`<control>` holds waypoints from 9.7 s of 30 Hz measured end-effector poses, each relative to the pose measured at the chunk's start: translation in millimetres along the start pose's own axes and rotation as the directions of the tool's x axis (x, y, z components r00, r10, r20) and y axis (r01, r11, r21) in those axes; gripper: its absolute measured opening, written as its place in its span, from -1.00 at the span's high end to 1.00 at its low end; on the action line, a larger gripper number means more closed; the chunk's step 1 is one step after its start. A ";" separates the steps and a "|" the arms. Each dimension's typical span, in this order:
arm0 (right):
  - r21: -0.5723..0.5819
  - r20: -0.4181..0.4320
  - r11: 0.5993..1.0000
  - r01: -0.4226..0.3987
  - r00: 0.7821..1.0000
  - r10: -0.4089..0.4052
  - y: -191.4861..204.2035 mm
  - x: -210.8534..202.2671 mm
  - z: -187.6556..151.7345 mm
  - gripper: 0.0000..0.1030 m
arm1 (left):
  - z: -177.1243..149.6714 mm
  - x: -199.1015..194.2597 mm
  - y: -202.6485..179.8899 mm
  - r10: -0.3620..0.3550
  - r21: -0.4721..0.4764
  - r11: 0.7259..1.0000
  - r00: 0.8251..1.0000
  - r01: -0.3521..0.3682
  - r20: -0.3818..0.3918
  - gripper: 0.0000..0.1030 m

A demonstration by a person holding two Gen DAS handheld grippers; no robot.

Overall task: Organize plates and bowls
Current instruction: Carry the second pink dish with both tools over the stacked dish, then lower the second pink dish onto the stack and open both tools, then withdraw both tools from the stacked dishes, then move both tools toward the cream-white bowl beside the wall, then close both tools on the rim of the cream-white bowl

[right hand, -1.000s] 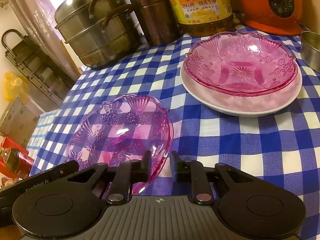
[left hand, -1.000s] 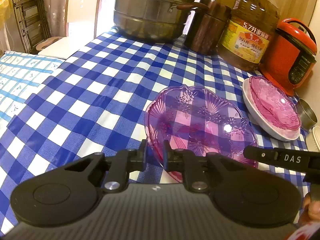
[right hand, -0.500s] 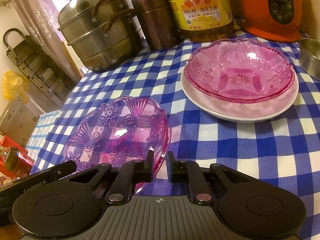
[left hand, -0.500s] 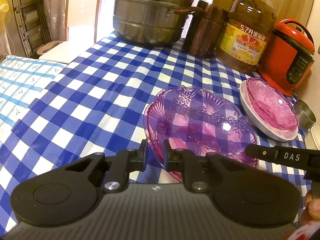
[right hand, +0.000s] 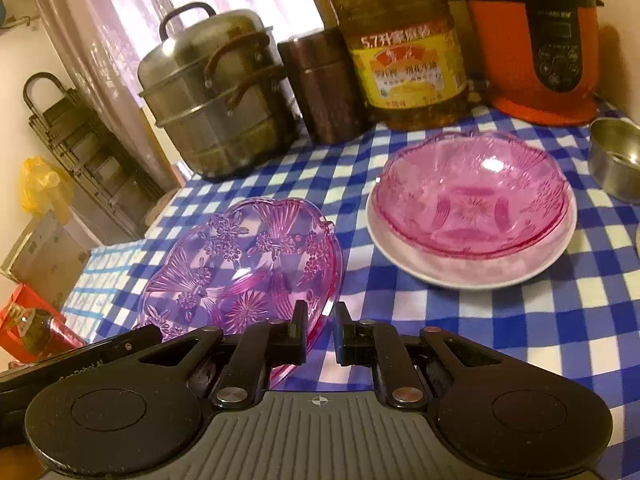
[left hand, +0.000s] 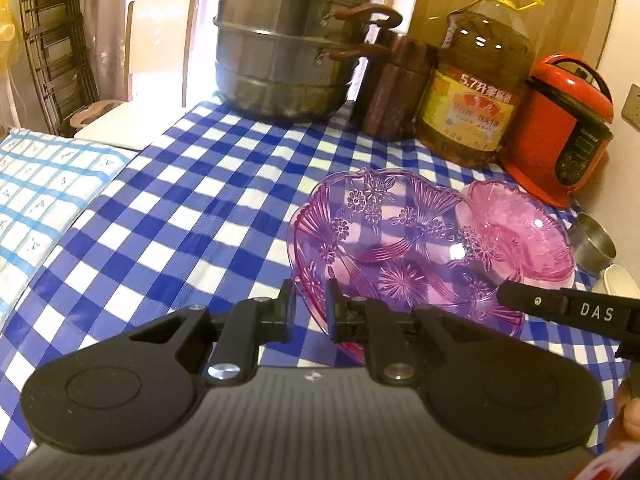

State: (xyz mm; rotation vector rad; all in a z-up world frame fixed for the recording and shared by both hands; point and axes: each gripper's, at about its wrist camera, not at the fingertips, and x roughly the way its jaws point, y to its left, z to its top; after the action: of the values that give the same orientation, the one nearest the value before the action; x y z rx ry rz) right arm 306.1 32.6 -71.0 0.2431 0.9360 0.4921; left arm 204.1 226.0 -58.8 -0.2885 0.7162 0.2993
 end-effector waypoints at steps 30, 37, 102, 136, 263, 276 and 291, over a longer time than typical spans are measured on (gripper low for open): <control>0.095 0.108 0.993 0.065 0.991 -0.075 -50.3 -56.0 21.6 0.75 | 24.4 -4.1 -81.8 -0.070 0.108 0.992 0.997 0.068 0.018 0.74; 0.125 0.133 0.988 0.091 0.985 -0.107 -68.7 -67.0 27.3 0.75 | 31.9 4.0 -105.3 -0.103 0.133 0.986 0.995 0.099 0.020 0.74; -0.043 0.073 0.959 0.279 0.959 -0.275 -134.8 4.6 72.7 0.74 | 41.4 115.5 -182.0 -0.098 0.252 0.963 0.995 0.096 -0.007 0.70; -0.041 0.114 0.965 0.258 0.961 -0.252 -138.4 9.4 72.0 -0.22 | 39.9 121.0 -173.9 -0.063 0.237 0.970 0.998 0.056 0.020 0.35; 0.136 0.065 0.907 0.399 0.910 -0.410 -231.1 -210.3 36.0 -0.21 | -11.4 7.4 -328.8 -0.405 0.112 0.892 0.884 0.438 -0.233 0.35; 0.108 -0.089 0.908 0.405 0.914 -0.397 -273.3 -130.3 57.1 0.19 | -17.9 76.0 -362.7 -0.396 0.130 0.887 0.875 0.443 -0.280 0.37; 0.107 -0.180 0.908 0.404 0.906 -0.382 -295.9 -92.7 64.6 0.44 | -24.0 113.1 -379.2 -0.355 0.162 0.892 0.877 0.421 -0.324 0.53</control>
State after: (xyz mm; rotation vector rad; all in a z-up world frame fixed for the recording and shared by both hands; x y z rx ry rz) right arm 401.3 -269.0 -88.4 0.1387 1.1422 0.0684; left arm 408.7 -111.7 -93.8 -0.2535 0.9504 -0.2191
